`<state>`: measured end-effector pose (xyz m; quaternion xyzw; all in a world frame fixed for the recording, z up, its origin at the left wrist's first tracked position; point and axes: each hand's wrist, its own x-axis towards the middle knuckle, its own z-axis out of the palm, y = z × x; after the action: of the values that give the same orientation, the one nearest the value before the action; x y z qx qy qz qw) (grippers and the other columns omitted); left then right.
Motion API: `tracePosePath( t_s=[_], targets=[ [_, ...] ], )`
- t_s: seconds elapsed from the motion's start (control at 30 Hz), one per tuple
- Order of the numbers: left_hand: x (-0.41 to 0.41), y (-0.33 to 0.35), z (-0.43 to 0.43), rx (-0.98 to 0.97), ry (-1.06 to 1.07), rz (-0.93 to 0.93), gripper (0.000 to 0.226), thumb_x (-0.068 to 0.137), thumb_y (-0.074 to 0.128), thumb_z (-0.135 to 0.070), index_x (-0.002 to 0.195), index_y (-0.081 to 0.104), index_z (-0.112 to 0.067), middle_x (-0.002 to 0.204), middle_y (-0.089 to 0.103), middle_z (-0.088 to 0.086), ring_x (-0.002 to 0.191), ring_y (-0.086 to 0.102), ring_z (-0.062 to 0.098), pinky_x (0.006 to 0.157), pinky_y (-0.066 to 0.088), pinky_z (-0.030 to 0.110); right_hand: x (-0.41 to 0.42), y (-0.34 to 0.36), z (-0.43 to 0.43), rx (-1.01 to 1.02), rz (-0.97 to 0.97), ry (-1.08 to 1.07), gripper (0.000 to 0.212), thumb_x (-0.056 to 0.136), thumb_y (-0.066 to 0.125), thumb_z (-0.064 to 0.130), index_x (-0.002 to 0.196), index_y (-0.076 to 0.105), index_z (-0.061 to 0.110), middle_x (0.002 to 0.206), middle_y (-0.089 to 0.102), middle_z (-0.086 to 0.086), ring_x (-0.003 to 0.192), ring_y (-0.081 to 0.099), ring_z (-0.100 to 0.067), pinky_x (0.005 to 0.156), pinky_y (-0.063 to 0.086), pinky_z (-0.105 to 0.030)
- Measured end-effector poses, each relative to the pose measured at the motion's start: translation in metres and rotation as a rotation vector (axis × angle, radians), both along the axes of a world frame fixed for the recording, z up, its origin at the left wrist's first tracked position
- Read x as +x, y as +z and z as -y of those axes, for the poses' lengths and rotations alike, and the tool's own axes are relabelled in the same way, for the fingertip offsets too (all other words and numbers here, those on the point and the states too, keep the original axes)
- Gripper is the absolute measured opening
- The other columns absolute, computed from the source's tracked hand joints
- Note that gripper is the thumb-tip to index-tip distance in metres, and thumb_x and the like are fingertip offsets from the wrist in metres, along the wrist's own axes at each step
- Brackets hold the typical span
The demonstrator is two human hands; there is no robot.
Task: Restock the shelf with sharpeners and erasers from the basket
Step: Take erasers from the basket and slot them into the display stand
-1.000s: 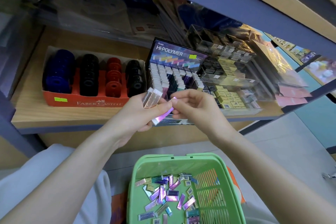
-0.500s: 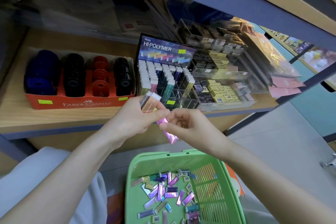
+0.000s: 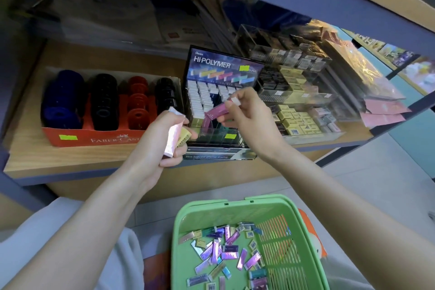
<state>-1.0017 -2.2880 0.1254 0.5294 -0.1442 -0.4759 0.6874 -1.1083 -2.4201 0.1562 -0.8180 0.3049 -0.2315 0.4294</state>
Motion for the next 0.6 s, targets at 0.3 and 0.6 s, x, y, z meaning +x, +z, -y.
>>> tracePosePath(
  t_s=[0.3, 0.6],
  targets=[
    [0.005, -0.002, 0.0, 0.042, 0.036, -0.015, 0.01, 0.101, 0.04, -0.017, 0.098, 0.048, -0.012, 0.081, 0.06, 0.01, 0.042, 0.039, 0.01, 0.034, 0.024, 0.018, 0.009, -0.003, 0.016, -0.577, -0.19, 0.222, 0.006, 0.093, 0.057, 0.008, 0.09, 0.057, 0.013, 0.083, 0.055, 0.004, 0.075, 0.056, -0.016, 0.072, 0.048, -0.038],
    [0.009, -0.001, -0.001, 0.018, 0.08, -0.053, 0.016, 0.096, 0.052, -0.025, 0.103, 0.059, -0.013, 0.079, 0.06, 0.003, 0.051, 0.043, 0.009, 0.04, 0.034, 0.018, 0.013, -0.019, 0.011, -0.709, -0.161, 0.201, 0.018, 0.079, 0.074, 0.006, 0.089, 0.06, 0.005, 0.089, 0.055, -0.004, 0.073, 0.061, -0.02, 0.063, 0.055, -0.043]
  ],
)
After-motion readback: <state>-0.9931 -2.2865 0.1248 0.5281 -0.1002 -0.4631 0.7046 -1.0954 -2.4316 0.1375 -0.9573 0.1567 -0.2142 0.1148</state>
